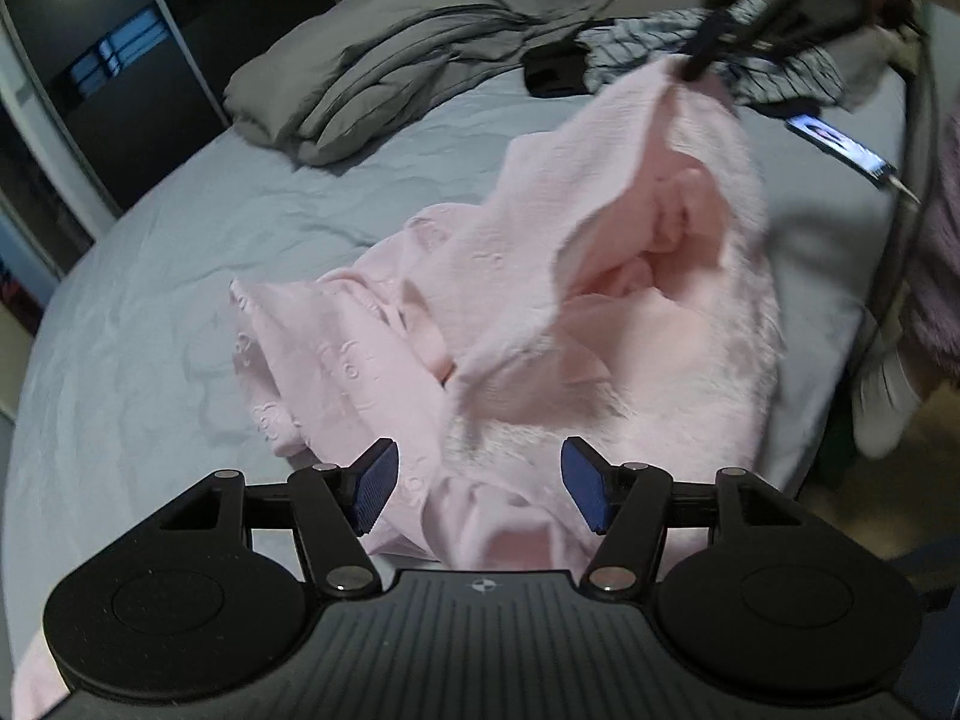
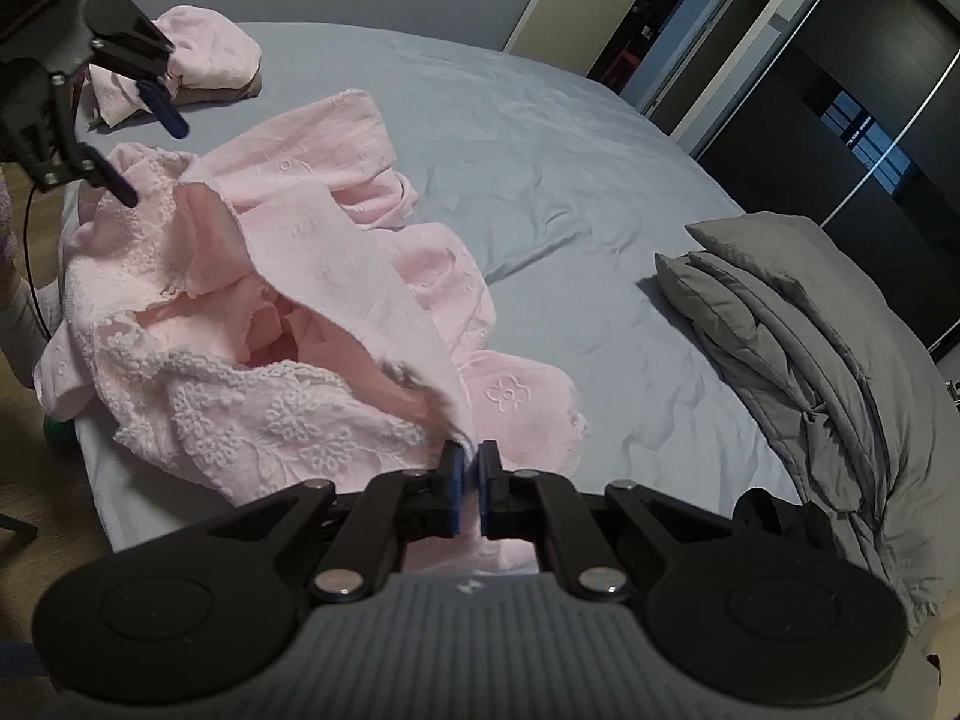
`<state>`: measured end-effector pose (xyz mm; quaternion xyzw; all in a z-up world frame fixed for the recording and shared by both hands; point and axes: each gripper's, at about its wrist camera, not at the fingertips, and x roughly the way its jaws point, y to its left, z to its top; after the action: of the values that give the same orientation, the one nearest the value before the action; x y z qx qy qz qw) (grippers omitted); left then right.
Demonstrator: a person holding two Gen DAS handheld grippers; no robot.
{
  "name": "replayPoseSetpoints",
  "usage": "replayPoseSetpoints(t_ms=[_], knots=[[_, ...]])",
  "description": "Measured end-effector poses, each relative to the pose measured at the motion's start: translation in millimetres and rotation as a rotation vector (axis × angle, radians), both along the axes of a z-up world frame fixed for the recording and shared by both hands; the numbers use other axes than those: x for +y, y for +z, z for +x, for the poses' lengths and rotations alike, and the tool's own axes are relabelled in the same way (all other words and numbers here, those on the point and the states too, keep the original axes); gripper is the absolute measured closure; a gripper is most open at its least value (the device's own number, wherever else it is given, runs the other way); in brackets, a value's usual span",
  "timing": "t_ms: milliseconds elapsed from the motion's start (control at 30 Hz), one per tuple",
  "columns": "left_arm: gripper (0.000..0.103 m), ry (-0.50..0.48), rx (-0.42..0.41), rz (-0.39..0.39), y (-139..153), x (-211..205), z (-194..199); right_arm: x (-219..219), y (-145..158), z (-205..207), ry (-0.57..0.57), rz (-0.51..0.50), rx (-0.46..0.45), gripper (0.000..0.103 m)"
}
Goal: Fold clothes
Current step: 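Lift the pink garment high with both grippers and shake it out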
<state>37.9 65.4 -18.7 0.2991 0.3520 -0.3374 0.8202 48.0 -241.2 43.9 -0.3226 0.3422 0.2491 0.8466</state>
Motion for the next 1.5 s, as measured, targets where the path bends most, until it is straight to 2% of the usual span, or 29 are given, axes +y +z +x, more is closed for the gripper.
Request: replayPoseSetpoints(t_ms=[33, 67, 100, 167, 200, 300, 367, 467, 567, 633, 900, 1100, 1167, 1400, 1500], knots=[[0.045, 0.003, 0.010, 0.006, -2, -2, 4, 0, 0, 0, 0.000, 0.002, -0.005, 0.097], [0.057, 0.009, 0.034, 0.009, -6, -4, 8, 0, 1, 0, 0.000, 0.004, -0.010, 0.097], [0.081, 0.017, 0.069, 0.001, -8, -5, 12, 1, 1, 0, -0.004, 0.007, -0.015, 0.097], [0.093, 0.040, 0.127, -0.018, -9, -5, 20, 1, 2, 0, -0.012, 0.012, -0.024, 0.097], [0.096, 0.058, 0.116, -0.027, -6, -4, 21, 1, 2, -1, -0.020, 0.010, -0.032, 0.097], [0.097, 0.118, 0.070, -0.073, 9, 1, 23, 0, 5, -3, -0.061, 0.002, -0.069, 0.097], [0.098, 0.184, 0.052, -0.161, 28, 14, 26, -1, 11, -3, -0.102, 0.030, -0.086, 0.097], [0.098, 0.238, -0.002, -0.238, 58, 30, 25, -4, 25, -3, -0.176, 0.093, -0.117, 0.098], [0.098, 0.259, -0.075, -0.279, 93, 41, 21, -7, 47, -4, -0.241, 0.165, -0.168, 0.098], [0.098, 0.266, -0.108, -0.304, 117, 45, 19, -5, 70, -7, -0.252, 0.172, -0.212, 0.098], [0.099, 0.247, -0.316, -0.298, 224, 35, 3, 3, 164, -20, -0.295, 0.202, -0.389, 0.098], [0.098, 0.222, -0.486, -0.307, 309, 23, -14, 12, 257, -34, -0.323, 0.169, -0.596, 0.099], [0.098, 0.230, -0.533, -0.317, 333, 18, -15, 15, 285, -35, -0.334, 0.156, -0.640, 0.099], [0.098, 0.218, -0.702, -0.339, 401, -3, -11, 22, 371, -33, -0.377, 0.132, -0.791, 0.099], [0.098, 0.219, -0.754, -0.352, 423, -15, -1, 24, 396, -18, -0.394, 0.107, -0.827, 0.099]])
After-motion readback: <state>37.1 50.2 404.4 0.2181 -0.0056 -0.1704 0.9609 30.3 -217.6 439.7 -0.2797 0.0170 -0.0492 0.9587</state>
